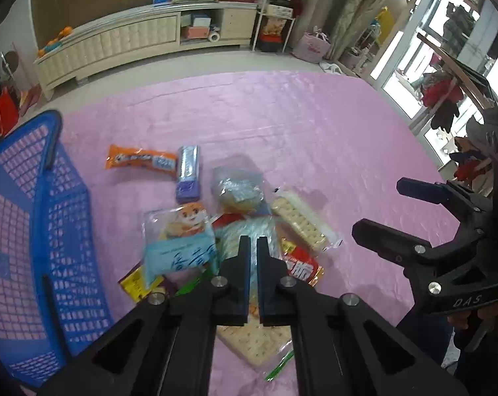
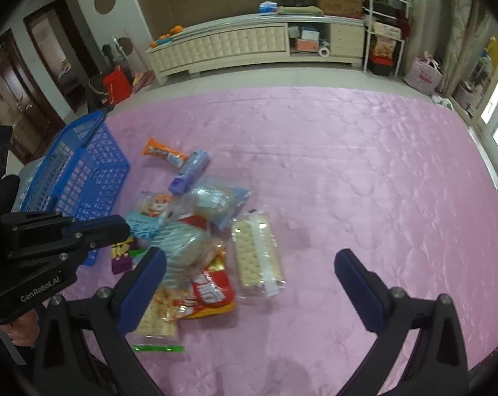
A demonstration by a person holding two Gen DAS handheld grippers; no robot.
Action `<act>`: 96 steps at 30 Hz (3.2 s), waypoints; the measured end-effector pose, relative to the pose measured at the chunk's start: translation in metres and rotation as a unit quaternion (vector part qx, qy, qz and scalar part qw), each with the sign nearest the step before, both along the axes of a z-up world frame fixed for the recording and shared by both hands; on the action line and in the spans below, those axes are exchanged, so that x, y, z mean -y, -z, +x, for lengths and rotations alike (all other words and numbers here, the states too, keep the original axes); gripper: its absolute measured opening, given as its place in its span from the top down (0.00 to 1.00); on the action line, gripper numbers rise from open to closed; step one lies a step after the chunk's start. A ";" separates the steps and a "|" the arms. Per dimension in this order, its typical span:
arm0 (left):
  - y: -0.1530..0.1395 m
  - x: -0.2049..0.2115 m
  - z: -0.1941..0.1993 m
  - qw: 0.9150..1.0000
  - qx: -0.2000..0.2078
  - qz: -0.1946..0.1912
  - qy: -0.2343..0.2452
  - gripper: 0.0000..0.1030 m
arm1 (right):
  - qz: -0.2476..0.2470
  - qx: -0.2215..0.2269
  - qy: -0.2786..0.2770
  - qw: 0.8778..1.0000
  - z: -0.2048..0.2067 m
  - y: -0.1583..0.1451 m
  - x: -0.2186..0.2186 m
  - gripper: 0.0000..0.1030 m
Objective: Organize snacks
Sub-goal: 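Lift the blue-striped bag with the left tool toward the blue basket, then release the blue-striped bag into the basket while the right tool grasps the cartoon-printed bag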
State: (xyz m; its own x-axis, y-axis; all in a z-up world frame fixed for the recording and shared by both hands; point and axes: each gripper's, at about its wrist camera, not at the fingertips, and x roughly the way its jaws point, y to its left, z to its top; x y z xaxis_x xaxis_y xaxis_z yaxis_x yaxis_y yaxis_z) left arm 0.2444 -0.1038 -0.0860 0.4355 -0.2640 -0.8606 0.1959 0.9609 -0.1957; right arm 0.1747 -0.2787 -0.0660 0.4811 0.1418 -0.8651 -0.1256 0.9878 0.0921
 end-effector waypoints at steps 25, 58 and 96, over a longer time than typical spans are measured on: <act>0.050 -0.004 0.008 0.994 -0.084 -0.060 0.018 0.41 | -0.023 -0.014 0.014 1.000 0.000 0.019 0.008 0.00; 0.028 0.028 0.012 0.999 -0.034 0.017 0.026 0.49 | -0.008 -0.031 0.042 0.999 0.002 0.029 0.033 0.00; -0.046 -0.180 -0.055 0.982 0.059 0.050 -0.171 0.49 | -0.018 -0.041 -0.065 0.997 0.057 0.027 -0.149 0.00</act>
State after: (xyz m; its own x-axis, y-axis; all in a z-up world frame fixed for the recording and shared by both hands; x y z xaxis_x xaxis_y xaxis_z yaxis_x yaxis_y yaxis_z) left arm 0.1897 0.0759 -0.0398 0.5823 -0.0008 -0.8129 -0.1263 0.9878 -0.0914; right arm 0.2322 -0.1295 -0.0931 0.3878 0.1657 -0.9067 -0.2453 0.9668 0.0718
